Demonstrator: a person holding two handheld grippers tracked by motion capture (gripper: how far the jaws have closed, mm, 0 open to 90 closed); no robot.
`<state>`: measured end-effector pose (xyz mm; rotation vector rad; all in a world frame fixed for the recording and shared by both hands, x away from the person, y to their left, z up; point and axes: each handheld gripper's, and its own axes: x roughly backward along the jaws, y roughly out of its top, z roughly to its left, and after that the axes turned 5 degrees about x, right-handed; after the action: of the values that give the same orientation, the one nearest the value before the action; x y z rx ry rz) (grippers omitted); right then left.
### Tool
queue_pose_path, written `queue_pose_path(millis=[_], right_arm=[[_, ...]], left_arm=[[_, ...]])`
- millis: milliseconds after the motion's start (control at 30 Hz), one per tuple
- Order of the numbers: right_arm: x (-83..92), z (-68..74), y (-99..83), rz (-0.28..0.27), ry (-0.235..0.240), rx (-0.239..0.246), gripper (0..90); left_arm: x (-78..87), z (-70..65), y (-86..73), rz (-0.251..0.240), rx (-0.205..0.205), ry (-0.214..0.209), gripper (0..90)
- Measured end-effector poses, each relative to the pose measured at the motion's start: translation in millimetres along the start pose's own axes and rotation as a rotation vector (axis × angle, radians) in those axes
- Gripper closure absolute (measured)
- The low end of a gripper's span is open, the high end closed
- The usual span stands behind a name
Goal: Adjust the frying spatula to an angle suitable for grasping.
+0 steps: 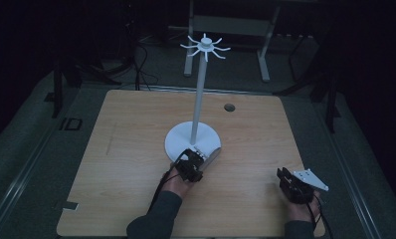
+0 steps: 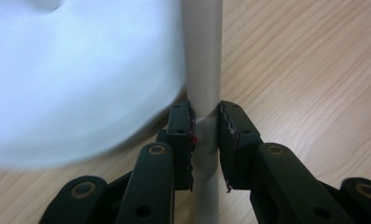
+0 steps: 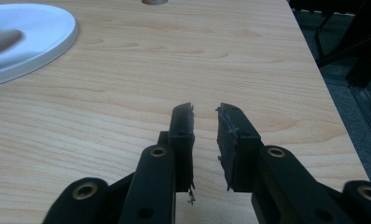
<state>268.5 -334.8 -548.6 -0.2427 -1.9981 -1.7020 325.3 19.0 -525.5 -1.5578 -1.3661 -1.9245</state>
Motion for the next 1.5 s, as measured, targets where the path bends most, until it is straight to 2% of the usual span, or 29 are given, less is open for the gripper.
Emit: queue_pose_path(millis=[200,333,400,633,800,1033,1200,1500], right_arm=[[-0.7,1.2,0.0,0.003,0.002,0.004,75.5],[-0.9,1.6,0.1,0.004,0.002,0.003,75.4],[-0.9,1.6,0.1,0.004,0.003,0.004,75.3],[-0.8,0.8,0.0,0.004,0.003,0.001,75.2],[-1.0,1.2,0.1,0.005,0.005,0.003,75.1],[-1.2,1.3,0.1,0.006,0.005,0.002,74.6],[-1.0,0.8,0.1,0.005,0.005,0.001,74.5],[-1.1,0.4,-0.2,0.007,0.005,-0.001,74.4]], left_arm=[[4.3,11.8,-14.4,0.012,0.023,0.012,75.7],[3.7,12.6,-12.4,0.023,0.022,0.012,75.6],[1.5,13.6,-10.5,0.042,0.02,-0.003,75.1],[-3.9,14.9,-5.5,0.044,0.027,-0.018,74.0],[-8.2,13.9,-1.7,0.053,0.026,-0.012,73.0],[-11.5,13.7,1.7,0.05,0.041,-0.01,72.3],[-13.3,11.3,0.9,0.043,0.034,0.003,72.6],[-7.2,10.3,-1.3,0.019,0.036,0.017,74.5]])
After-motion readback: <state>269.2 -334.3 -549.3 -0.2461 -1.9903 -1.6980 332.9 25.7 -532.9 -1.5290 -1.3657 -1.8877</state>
